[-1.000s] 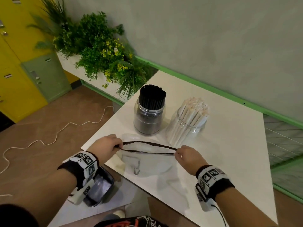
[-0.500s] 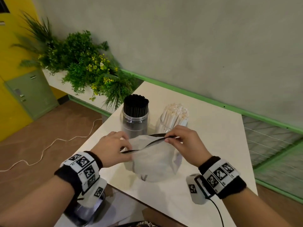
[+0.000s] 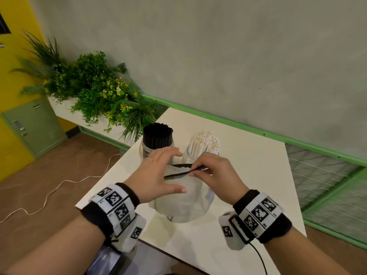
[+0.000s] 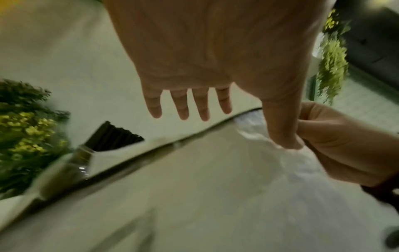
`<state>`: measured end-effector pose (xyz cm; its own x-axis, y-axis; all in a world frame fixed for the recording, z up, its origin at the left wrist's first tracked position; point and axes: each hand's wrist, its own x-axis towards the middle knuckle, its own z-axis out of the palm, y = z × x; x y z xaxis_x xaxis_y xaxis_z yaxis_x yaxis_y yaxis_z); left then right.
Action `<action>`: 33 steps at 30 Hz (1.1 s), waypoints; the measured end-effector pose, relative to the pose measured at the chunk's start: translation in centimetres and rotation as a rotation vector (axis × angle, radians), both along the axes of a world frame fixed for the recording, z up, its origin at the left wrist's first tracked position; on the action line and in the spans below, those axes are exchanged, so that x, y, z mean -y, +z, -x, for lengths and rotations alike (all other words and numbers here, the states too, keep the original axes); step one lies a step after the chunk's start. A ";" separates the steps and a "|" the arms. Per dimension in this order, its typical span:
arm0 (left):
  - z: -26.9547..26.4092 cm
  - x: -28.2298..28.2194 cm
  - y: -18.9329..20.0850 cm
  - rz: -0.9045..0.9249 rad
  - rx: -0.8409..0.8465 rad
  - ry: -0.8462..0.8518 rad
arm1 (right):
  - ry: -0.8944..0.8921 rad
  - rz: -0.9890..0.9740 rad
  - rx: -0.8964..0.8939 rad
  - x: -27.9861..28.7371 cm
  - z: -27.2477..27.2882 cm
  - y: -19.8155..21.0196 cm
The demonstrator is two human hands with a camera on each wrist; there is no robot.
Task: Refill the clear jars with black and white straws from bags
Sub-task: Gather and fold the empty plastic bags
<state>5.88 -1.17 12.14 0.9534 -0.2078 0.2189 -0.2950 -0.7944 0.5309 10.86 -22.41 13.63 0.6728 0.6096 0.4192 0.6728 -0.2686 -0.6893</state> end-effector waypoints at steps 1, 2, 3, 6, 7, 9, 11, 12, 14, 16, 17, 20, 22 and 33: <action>-0.4 0.7 0.3 0.068 -0.055 -0.025 | 0.012 -0.012 0.014 -0.1 0.1 0.2; -0.8 0.9 0.2 0.143 -0.108 -0.031 | 0.007 -0.018 0.012 0.0 0.1 0.3; -1.0 0.8 0.2 0.199 -0.134 -0.021 | -0.016 -0.006 -0.011 0.4 -0.1 0.3; -0.9 -0.9 -0.5 0.317 -0.144 0.064 | -0.106 0.103 -0.202 2.9 -0.7 -0.5; -0.6 -1.4 -0.7 0.364 -0.154 0.081 | -0.121 0.123 -0.287 3.7 -0.8 -1.0; 0.0 -1.9 -0.9 0.464 -0.190 0.087 | -0.118 0.083 -0.455 4.8 -0.8 -2.2; 0.3 -1.9 -1.2 0.554 -0.223 0.078 | -0.108 0.063 -0.521 5.0 -0.8 -3.2; 0.4 -1.9 -1.3 0.585 -0.239 0.077 | -0.101 0.072 -0.511 4.8 -0.9 -3.4; 0.5 -1.9 -1.5 0.632 -0.271 0.055 | -0.080 0.077 -0.465 4.1 -1.1 -3.5; 0.7 -1.6 -1.6 0.658 -0.307 0.027 | -0.039 0.089 -0.416 3.0 -1.5 -3.3; 0.9 -1.4 -1.6 0.663 -0.326 0.014 | -0.025 0.121 -0.377 2.6 -1.8 -3.2; 1.4 -1.1 -1.7 0.635 -0.377 -0.005 | -0.008 0.246 -0.201 1.8 -2.8 -3.4; 1.6 -1.7 -2.0 0.614 -0.364 0.023 | -0.012 0.256 -0.193 2.1 -3.3 -3.3; 2.5 -8.1 -4.6 0.415 -0.271 0.531 | -0.480 0.043 -0.583 10.9 -4.5 -4.6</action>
<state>3.33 6.98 7.52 0.9344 0.3472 -0.0795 0.2596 -0.5110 0.8195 15.35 -33.35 9.06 0.9740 0.2019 -0.1030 0.0054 -0.4749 -0.8800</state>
